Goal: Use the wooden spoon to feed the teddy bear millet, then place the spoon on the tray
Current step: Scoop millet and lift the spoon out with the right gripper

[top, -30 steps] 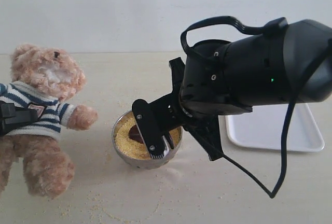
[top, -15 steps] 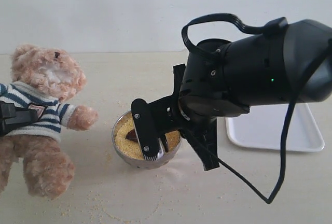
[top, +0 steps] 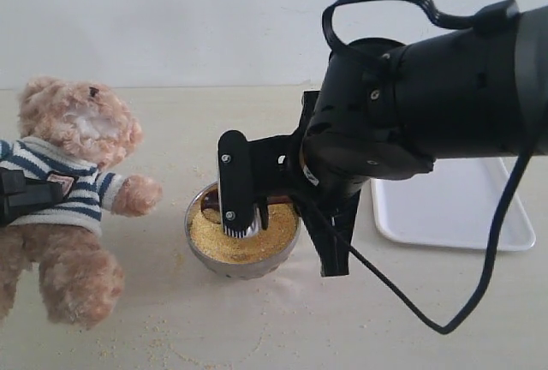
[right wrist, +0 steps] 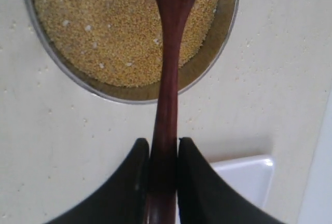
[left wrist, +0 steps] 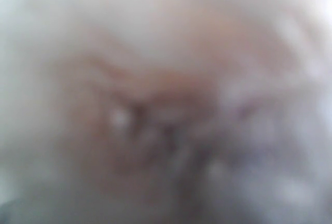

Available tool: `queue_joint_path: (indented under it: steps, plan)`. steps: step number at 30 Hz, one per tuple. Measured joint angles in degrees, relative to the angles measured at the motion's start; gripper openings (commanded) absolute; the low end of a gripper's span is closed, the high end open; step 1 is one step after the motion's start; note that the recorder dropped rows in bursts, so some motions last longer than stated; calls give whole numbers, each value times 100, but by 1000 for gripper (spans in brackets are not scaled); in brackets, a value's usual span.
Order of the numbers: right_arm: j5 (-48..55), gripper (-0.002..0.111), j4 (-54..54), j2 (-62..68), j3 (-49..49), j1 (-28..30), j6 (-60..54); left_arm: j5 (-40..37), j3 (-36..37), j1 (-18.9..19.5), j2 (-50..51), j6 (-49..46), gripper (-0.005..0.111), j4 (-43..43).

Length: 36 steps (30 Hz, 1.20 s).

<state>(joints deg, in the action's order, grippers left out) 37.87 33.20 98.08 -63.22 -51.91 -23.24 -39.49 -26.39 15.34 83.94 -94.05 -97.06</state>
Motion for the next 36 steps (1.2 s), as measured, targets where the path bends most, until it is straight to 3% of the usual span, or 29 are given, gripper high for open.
queue_joint_path:
  steps: [12,22,36]
  plan:
    - [382,0,-698,-22,0,0,-21,-33,0,0,0,969,5,137]
    - [695,0,-1219,-273,-231,230,-370,-1165,0,0,0,2076,5,662]
    - [1140,0,-2065,-687,-548,551,-921,-1180,47,0,0,2199,5,783]
